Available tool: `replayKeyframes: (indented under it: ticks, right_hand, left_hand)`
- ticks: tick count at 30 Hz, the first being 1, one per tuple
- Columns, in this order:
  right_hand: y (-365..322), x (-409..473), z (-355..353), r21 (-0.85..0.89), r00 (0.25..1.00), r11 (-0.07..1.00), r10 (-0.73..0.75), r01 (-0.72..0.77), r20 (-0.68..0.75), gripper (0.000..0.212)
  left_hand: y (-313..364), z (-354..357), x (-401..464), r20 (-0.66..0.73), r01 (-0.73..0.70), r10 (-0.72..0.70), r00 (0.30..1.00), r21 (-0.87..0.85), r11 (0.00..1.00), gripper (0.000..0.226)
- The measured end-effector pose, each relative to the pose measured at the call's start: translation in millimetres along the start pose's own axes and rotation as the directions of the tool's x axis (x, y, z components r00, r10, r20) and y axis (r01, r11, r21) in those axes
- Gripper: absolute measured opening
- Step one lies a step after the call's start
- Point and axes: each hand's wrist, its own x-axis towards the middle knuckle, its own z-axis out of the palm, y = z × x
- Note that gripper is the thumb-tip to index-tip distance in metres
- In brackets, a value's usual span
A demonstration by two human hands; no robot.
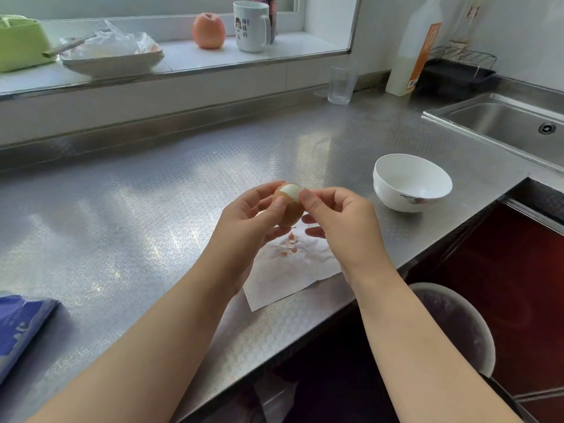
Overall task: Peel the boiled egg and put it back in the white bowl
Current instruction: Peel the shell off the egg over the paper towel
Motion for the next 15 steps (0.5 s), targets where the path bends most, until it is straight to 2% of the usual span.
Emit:
replayKeyframes:
  ticks: [2,5,7,9,12,15]
  right_hand:
    - [-0.4,0.8,0.3,0.040,0.999,0.999,0.030,-0.031,0.023,0.022]
    - [-0.5,0.9,-2.2,0.025,0.999,0.999,0.021,-0.022,0.036,0.022]
    - [-0.4,-0.4,-2.9,-0.079,0.999,0.996,-0.035,0.035,0.006,0.018]
    - [0.1,-1.9,-1.1,-0.257,0.992,0.960,-0.122,0.109,-0.038,0.017]
    - [1.3,-4.4,3.2,-0.495,0.959,0.840,-0.281,0.223,-0.044,0.019]
    - [2.6,-6.1,7.9,-0.600,0.917,0.744,-0.396,0.294,-0.042,0.018]
  left_hand:
    - [-0.2,-1.3,-0.1,0.008,-0.009,0.008,1.000,0.026,1.000,0.047]
    - [-0.5,-1.0,-0.6,-0.031,-0.047,0.051,0.998,0.116,0.992,0.049]
    - [-1.2,0.2,-1.4,-0.053,-0.066,0.074,0.996,0.138,0.988,0.049]
    - [-2.4,1.5,-2.1,-0.068,-0.082,0.094,0.993,0.165,0.983,0.047]
    - [-2.9,3.3,-3.0,-0.092,-0.102,0.124,0.988,0.220,0.970,0.044]
    - [-3.8,3.7,-2.8,-0.108,-0.109,0.138,0.985,0.234,0.966,0.043]
